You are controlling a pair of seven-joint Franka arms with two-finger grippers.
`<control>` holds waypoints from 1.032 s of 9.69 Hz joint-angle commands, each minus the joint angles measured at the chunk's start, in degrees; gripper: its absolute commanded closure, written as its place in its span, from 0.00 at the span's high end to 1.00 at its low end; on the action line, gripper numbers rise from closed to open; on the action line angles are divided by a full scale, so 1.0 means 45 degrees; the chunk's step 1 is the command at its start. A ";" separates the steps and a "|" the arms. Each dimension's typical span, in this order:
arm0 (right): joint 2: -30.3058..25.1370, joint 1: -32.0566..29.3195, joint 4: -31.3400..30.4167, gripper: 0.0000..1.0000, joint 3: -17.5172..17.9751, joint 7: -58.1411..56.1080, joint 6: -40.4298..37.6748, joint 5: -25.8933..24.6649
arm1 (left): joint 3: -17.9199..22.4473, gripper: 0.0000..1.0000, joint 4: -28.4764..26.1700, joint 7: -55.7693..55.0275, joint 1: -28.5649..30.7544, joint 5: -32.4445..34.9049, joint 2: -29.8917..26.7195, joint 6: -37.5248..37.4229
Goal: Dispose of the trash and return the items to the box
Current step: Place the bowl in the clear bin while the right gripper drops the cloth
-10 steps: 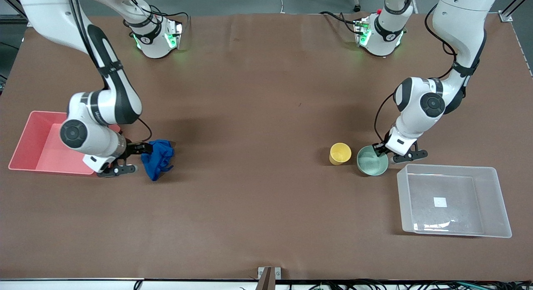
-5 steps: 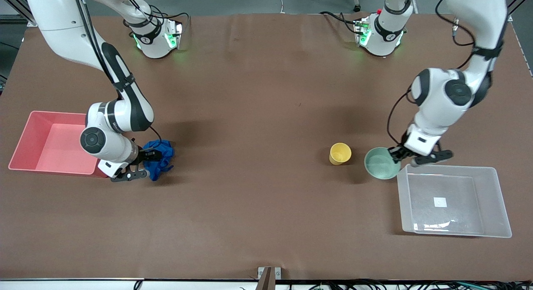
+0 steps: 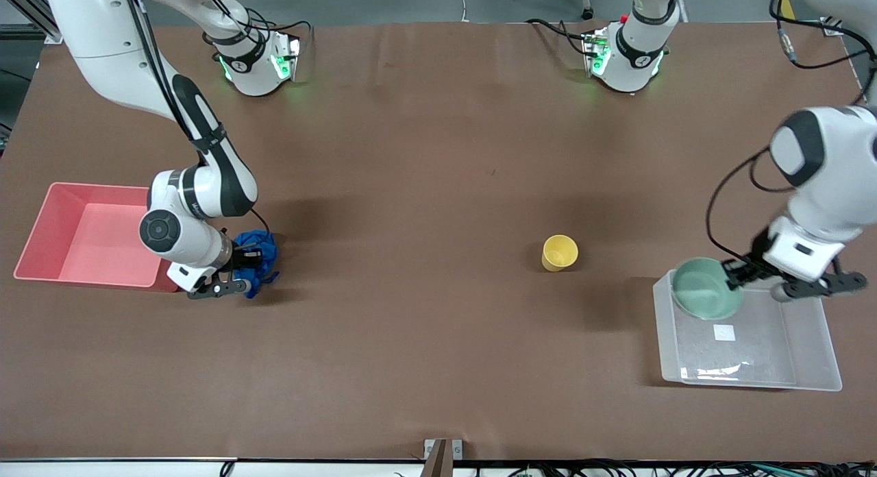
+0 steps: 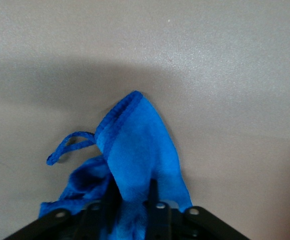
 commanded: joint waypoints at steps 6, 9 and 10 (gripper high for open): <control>-0.2910 -0.0576 0.0298 0.12 0.0001 -0.0059 -0.3945 0.0023 | -0.0059 0.02 0.4137 0.3818 0.1229 -0.0210 0.5289 -0.0115; -0.4007 -0.2154 0.0614 0.12 -0.0057 -0.1498 -0.5107 0.0023 | -0.0059 0.65 0.4156 0.3740 0.1308 -0.0191 0.5526 -0.0095; -0.3950 -0.3225 0.0614 0.12 -0.0038 -0.2550 -0.4972 0.0023 | -0.0136 0.93 0.4195 0.3701 0.1307 -0.0191 0.5371 -0.0153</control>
